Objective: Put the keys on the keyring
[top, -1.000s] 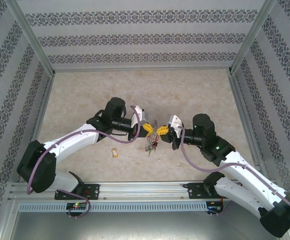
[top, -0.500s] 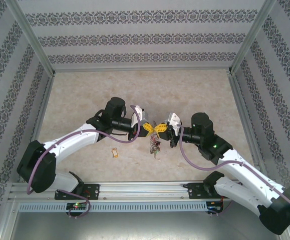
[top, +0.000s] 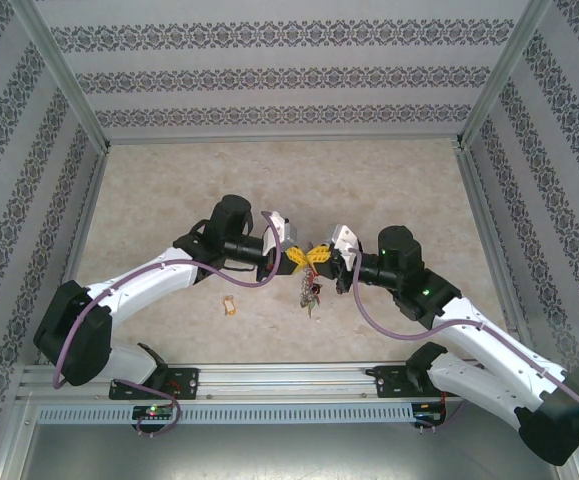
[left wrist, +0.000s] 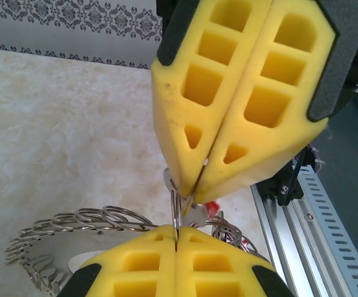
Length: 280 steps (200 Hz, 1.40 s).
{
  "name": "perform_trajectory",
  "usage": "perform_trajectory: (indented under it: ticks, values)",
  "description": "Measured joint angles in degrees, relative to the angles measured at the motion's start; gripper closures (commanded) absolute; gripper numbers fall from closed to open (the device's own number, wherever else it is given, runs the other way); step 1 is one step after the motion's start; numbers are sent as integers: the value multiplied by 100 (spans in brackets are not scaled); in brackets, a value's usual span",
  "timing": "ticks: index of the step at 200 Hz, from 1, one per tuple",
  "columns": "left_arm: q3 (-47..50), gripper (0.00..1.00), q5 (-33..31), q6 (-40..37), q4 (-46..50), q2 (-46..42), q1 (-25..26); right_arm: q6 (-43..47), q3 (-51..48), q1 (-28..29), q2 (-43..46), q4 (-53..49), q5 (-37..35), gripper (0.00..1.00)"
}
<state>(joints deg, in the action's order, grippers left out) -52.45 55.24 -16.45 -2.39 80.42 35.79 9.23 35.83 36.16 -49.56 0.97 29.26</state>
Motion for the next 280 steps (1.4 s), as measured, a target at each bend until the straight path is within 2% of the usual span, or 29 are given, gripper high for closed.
perform_trajectory:
  ticks: [58,199,280]
  values:
    - [2,100,-153,2,-52,0,11,20,-11,76,39,-15,-501,100]
    - [68,100,-348,90,-525,0,17,-201,-35,70,186,-289,-1193,100]
    - [551,100,-439,343,-1478,203,52,-348,-37,33,103,-529,-1193,100]
